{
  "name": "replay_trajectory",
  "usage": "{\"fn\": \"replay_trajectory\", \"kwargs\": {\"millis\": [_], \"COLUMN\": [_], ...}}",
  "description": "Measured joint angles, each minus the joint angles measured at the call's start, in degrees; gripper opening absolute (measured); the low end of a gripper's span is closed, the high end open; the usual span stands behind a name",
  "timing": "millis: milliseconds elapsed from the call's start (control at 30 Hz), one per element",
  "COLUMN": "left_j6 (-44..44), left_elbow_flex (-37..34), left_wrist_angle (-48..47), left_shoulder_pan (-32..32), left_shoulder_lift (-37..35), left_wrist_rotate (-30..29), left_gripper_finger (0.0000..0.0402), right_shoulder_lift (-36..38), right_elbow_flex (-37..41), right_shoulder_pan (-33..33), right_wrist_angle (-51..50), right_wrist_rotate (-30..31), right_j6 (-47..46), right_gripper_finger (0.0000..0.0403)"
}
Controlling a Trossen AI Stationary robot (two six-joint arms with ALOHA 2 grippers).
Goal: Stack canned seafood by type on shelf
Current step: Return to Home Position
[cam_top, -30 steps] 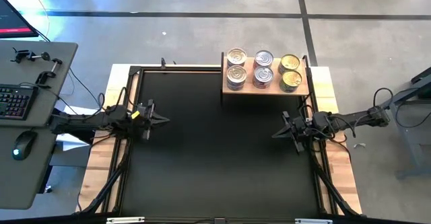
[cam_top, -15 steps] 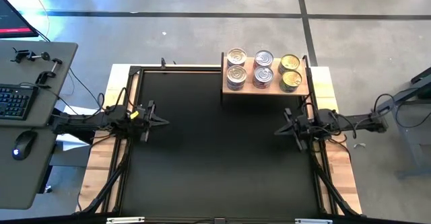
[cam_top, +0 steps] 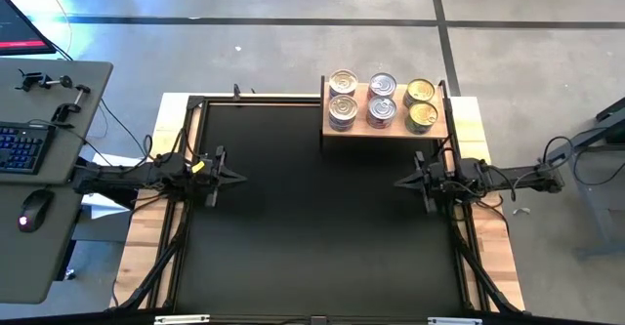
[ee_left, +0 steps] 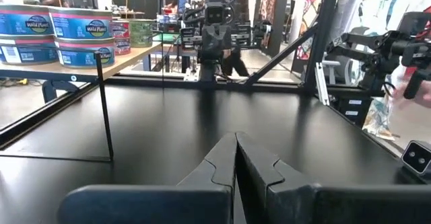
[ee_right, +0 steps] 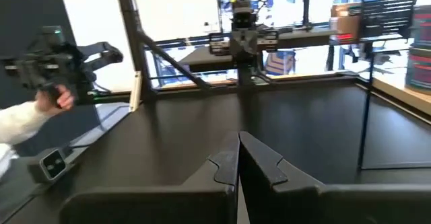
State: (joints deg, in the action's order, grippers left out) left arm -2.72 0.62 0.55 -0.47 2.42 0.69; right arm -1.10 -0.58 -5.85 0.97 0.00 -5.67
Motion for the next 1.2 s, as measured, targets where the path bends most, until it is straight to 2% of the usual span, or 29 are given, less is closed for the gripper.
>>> {"fn": "replay_trajectory", "kwargs": {"millis": [567, 1200], "left_j6": [-0.02, -0.07], "left_elbow_flex": [0.00, 0.00], "left_wrist_angle": [0.00, -0.02], "left_shoulder_pan": [0.00, -2.71], "left_shoulder_lift": [0.00, 0.00], "left_wrist_rotate": [0.00, -0.06], "left_gripper_finger": [0.0000, 0.0000], "right_shoulder_lift": [-0.04, -0.04], "right_elbow_flex": [0.00, 0.02], "right_shoulder_pan": [-0.02, -0.02], "right_wrist_angle": [0.00, 0.00], "right_wrist_rotate": [0.45, 0.45], "right_j6": [-0.28, -0.28], "right_gripper_finger": [0.0002, 0.0002]}}
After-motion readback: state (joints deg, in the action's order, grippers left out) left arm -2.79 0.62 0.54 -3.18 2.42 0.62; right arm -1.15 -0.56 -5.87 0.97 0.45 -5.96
